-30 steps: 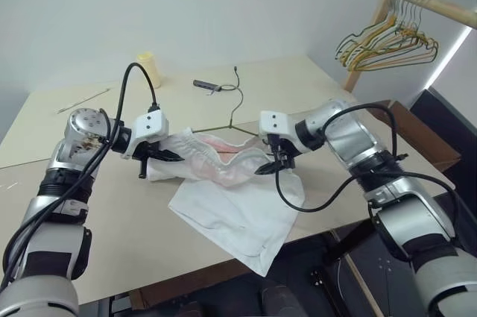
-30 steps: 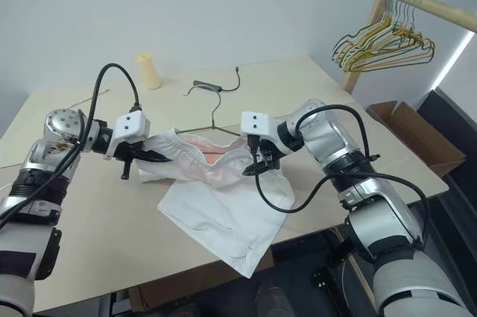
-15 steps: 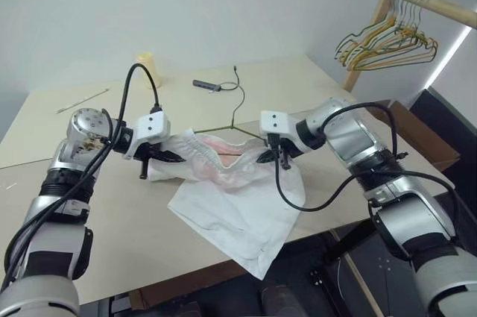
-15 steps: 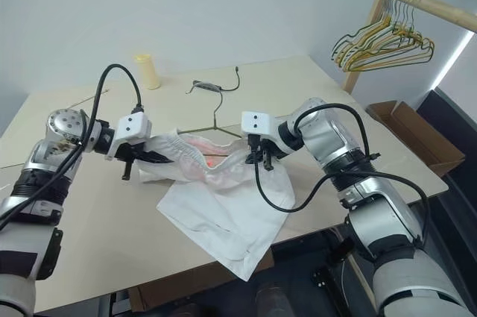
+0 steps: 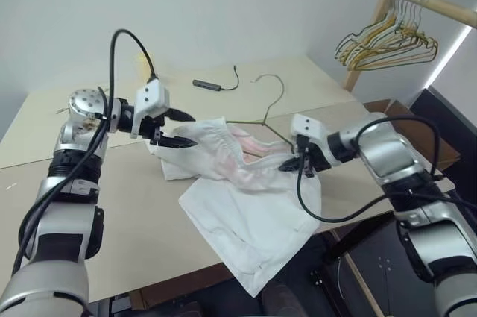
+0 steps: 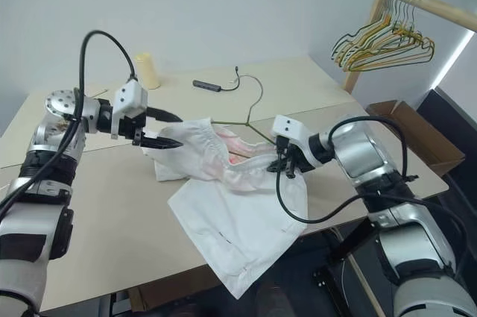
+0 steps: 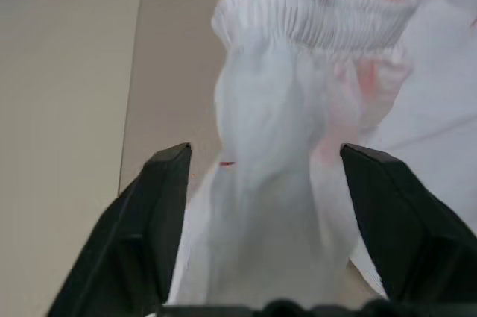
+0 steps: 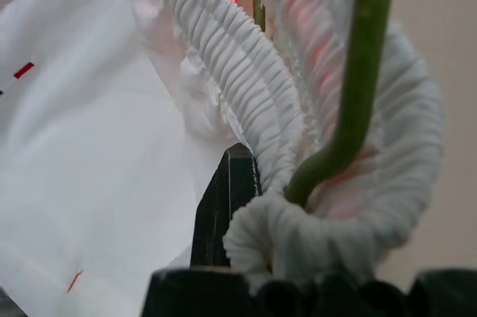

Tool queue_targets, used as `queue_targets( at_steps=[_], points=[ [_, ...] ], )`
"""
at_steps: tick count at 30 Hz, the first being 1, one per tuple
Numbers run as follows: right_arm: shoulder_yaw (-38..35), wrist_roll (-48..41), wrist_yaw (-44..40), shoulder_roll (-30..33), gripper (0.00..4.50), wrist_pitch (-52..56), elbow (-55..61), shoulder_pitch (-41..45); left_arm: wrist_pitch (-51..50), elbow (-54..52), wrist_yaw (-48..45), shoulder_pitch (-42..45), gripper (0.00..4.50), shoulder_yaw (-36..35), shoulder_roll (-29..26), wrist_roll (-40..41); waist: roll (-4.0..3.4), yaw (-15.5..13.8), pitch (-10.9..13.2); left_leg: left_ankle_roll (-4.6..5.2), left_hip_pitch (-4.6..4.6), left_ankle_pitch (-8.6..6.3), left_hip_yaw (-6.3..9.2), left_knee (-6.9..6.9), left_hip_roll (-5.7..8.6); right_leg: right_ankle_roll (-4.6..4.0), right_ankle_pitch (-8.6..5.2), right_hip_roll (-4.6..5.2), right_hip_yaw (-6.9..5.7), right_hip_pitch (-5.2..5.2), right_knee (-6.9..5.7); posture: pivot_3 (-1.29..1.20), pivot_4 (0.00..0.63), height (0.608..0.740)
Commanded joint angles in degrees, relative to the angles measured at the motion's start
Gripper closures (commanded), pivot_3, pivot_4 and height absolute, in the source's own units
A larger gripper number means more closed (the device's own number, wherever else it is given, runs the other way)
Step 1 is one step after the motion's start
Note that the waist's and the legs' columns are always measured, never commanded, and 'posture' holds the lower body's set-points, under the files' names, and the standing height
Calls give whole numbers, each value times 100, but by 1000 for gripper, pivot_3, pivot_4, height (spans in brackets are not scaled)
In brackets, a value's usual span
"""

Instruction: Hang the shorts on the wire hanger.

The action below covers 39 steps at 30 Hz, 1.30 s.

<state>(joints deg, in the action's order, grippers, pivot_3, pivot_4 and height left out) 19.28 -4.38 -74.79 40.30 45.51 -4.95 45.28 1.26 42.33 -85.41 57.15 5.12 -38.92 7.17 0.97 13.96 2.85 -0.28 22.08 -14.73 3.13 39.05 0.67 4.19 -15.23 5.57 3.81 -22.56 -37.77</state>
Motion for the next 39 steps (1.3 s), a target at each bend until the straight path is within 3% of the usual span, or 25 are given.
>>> queue_targets(
  at_steps=[1, 6, 15, 20, 26, 31, 39],
  points=[
    [-519, -337, 223, 272, 4500, 675, 538, -147, 280, 258, 581, 394, 36, -385, -10, 87, 0, 14, 0, 0, 0, 0, 0, 0, 1, 0, 0, 2, 0, 0, 0, -222, 0, 740],
    [-1555, -835, 814, 713, 4500, 2196, 991, -709, -369, 107, 886, 761, 36, -1029, 40, 711, 0, 46, 0, 0, 6, 0, 3, 3, 10, 4, -2, 13, 0, 1, 2, -245, 0, 740],
    [-3653, -969, 2617, 718, 4500, 4676, 1158, -1140, -3226, -3016, 1703, -411, 36, -1819, 640, 2856, -2, 164, -3, 6, 6, 0, 2, 8, 49, 34, -19, 84, 9, 12, -11, -317, 0, 740],
    [-4482, -846, 3887, 667, 4500, 4698, 444, -700, -3623, -3974, 2124, -931, 36, -1788, 919, 3327, -5, 308, -7, 10, -7, 3, -2, 10, 52, 35, -18, 86, 12, 27, -18, -346, 0, 740],
    [-4795, -622, 5169, 740, 4500, 4698, -762, 480, -3539, -3966, 2187, -952, 36, -1644, 930, 3285, -21, 624, -16, 23, -21, 11, -14, 10, 62, 42, -14, 89, 19, 46, -17, -356, 0, 740],
    [-4892, -376, 5744, 971, 4500, 4650, -1900, 1489, -3454, -4013, 2157, -1004, 36, -1552, 904, 3265, -24, 863, -18, 30, -19, 15, -20, 7, 72, 46, -12, 94, 23, 50, -10, -353, 0, 740],
    [-5034, -255, 6399, 1561, 4500, 3424, -4180, 2609, -3495, -4097, 2135, -1072, 36, -1532, 791, 3290, -24, 1014, -18, 32, -32, 16, -28, -2, 75, 53, -8, 93, 25, 69, 13, -344, 0, 740]
  ],
)
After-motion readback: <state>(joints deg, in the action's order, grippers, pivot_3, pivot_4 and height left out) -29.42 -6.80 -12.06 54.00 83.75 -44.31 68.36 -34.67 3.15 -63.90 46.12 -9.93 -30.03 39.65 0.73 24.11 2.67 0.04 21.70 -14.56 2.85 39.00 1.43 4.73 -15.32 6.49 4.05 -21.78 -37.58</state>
